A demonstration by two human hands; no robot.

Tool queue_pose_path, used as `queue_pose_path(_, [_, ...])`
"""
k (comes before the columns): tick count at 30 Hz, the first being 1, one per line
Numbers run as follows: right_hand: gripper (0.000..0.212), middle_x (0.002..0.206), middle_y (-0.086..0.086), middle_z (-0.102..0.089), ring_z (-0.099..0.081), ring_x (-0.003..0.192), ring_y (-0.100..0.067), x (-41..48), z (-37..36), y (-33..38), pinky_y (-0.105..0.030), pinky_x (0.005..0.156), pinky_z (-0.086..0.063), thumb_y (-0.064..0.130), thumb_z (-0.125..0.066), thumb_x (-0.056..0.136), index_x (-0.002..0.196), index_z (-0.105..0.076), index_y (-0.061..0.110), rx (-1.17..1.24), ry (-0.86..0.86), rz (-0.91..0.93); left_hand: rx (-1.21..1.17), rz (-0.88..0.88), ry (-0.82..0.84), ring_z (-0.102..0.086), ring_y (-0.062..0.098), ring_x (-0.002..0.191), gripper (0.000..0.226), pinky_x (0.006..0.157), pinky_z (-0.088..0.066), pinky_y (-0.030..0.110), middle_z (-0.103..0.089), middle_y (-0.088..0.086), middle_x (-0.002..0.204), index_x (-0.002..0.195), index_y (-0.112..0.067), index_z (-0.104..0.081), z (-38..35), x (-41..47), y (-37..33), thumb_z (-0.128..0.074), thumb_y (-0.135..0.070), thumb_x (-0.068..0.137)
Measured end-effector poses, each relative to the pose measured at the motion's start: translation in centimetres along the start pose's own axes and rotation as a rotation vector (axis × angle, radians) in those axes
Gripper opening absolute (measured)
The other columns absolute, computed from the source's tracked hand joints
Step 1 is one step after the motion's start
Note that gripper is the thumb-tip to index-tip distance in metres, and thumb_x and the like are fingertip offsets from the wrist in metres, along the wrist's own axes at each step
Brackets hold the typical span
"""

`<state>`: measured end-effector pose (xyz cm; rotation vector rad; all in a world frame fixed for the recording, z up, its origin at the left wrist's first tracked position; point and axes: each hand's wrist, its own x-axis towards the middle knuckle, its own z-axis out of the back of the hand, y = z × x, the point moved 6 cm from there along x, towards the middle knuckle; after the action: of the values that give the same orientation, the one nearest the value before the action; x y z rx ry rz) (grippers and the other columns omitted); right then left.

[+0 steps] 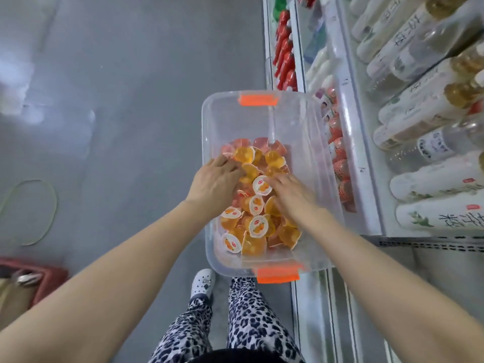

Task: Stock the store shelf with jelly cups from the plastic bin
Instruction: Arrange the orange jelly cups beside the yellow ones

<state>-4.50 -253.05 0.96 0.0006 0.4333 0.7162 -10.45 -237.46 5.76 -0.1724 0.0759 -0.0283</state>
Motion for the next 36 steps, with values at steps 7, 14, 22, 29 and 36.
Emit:
queue_pose_path(7, [0.065, 0.143, -0.001, -0.046, -0.037, 0.132, -0.027, 5.0, -2.9, 1.2, -0.047, 0.102, -0.044, 0.002, -0.063, 0.08, 0.139, -0.046, 0.024, -0.23, 0.1, 0.169, 0.02, 0.026, -0.011, -0.049, 0.019, 0.116, 0.035, 0.099, -0.039, 0.029, -0.06, -0.004, 0.128, 0.131, -0.026, -0.059, -0.2, 0.1, 0.1, -0.054, -0.024, 0.096])
queue_pose_path(14, [0.041, 0.126, -0.007, -0.058, -0.046, 0.119, -0.029, 5.9, -2.2, 1.4, -0.041, 0.099, -0.043, 0.026, -0.062, 0.089, 0.128, -0.052, 0.018, -0.323, 0.05, 0.252, 0.064, 0.009, 0.013, -0.046, 0.019, 0.119, 0.035, 0.101, -0.035, 0.029, -0.058, -0.004, 0.129, 0.131, -0.026, -0.057, -0.1, 0.1, 0.0, -0.052, -0.024, 0.096])
queue_pose_path(22, [0.061, 0.13, -0.013, -0.05, -0.05, 0.115, -0.032, 1.9, 1.1, -0.8, -0.04, 0.087, -0.047, 0.046, -0.055, 0.089, 0.141, -0.037, 0.017, -0.078, 0.005, -0.008, 0.176, -0.112, 0.285, -0.047, 0.026, 0.122, 0.055, 0.095, -0.048, 0.036, -0.044, 0.006, 0.141, 0.144, -0.022, -0.036, -3.2, 1.0, -3.3, -0.06, -0.017, 0.094])
queue_pose_path(29, [0.055, 0.12, -0.016, -0.045, -0.058, 0.098, -0.031, -1.7, 0.7, -2.0, -0.035, 0.079, -0.047, 0.03, -0.063, 0.089, 0.133, -0.038, 0.009, 0.003, -0.025, -0.093, 0.152, -0.169, 0.513, -0.04, 0.027, 0.133, 0.072, 0.097, -0.049, 0.04, -0.035, 0.004, 0.149, 0.15, -0.029, -0.026, -9.2, 2.7, -5.8, -0.06, -0.008, 0.09])
queue_pose_path(36, [0.053, 0.113, -0.013, -0.047, -0.058, 0.089, -0.028, -2.5, 2.7, -1.6, -0.033, 0.071, -0.048, 0.033, -0.055, 0.09, 0.134, -0.036, 0.012, 0.096, -0.191, -0.159, 0.347, -0.252, 0.497, -0.038, 0.031, 0.131, 0.069, 0.108, -0.037, 0.038, -0.038, 0.01, 0.147, 0.153, -0.02, -0.022, -9.8, 2.3, -5.8, -0.058, -0.018, 0.093])
